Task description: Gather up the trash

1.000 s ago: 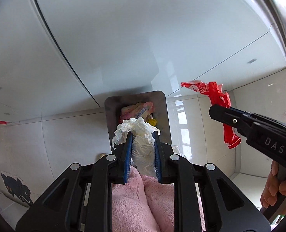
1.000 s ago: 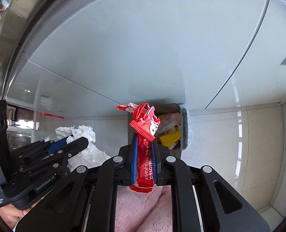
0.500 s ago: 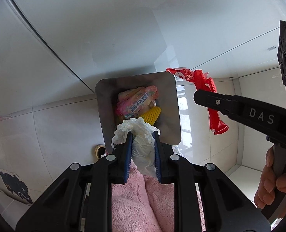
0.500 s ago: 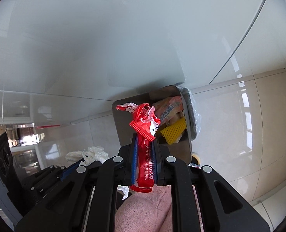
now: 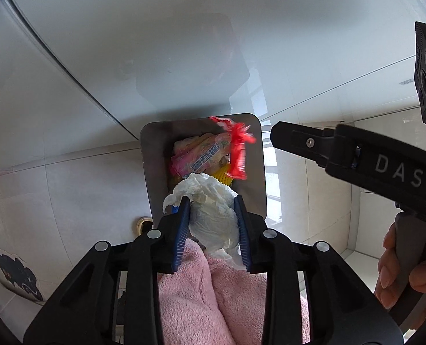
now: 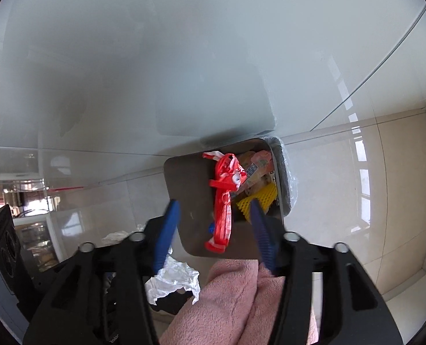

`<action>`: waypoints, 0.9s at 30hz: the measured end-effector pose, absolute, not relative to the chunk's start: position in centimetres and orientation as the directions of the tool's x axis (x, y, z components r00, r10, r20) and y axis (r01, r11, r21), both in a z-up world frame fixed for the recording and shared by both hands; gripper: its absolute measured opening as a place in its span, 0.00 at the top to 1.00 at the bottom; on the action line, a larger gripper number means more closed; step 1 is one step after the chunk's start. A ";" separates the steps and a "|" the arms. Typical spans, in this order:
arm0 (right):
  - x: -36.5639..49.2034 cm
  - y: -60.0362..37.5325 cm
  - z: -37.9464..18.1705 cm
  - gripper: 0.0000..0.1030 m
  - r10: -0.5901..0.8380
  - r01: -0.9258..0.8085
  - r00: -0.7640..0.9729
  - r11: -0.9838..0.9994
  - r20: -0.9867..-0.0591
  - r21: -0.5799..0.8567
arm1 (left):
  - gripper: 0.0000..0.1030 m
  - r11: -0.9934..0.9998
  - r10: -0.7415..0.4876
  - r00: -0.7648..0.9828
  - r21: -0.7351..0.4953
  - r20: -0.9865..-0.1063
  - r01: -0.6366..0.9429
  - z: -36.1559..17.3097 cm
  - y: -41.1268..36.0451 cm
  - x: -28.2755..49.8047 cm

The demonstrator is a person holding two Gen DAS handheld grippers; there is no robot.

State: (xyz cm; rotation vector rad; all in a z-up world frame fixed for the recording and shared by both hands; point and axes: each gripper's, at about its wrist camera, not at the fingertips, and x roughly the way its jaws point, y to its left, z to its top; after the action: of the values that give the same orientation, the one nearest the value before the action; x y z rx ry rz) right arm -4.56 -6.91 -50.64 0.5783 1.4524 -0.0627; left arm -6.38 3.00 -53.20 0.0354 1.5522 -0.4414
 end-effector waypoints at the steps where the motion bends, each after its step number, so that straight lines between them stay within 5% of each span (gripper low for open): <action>1: -4.5 -6.9 -50.5 0.36 0.295 0.379 0.149 0.864 -0.944 0.330 | 0.58 0.922 -0.252 -0.039 -0.253 -0.967 0.293 -53.1 3.0 -6.4; 4: -4.1 -7.0 -49.9 0.36 0.285 0.370 0.150 0.872 -0.947 0.321 | 0.29 0.927 -0.243 -0.018 -0.237 -0.970 0.292 -52.6 2.9 -6.5; 8: -4.1 -7.3 -48.6 0.03 0.223 0.357 0.179 0.893 -0.958 0.274 | 0.08 0.928 -0.230 0.016 -0.214 -0.973 0.306 -51.3 2.9 -6.9; 16: -5.5 -8.1 -44.3 0.03 0.133 0.312 0.206 0.930 -0.969 0.194 | 0.08 0.930 -0.248 0.069 -0.218 -0.966 0.296 -46.2 3.7 -8.0; 27: -8.1 -9.6 -31.4 0.03 0.058 0.269 0.314 0.952 -0.948 0.147 | 0.08 0.952 -0.267 0.287 -0.205 -0.920 0.227 -30.9 6.8 -8.2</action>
State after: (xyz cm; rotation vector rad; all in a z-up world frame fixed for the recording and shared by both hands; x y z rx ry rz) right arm -8.15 -9.59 -31.37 0.3014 1.2493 -0.1419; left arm -8.20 6.79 -30.90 -0.0373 1.2365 -0.3298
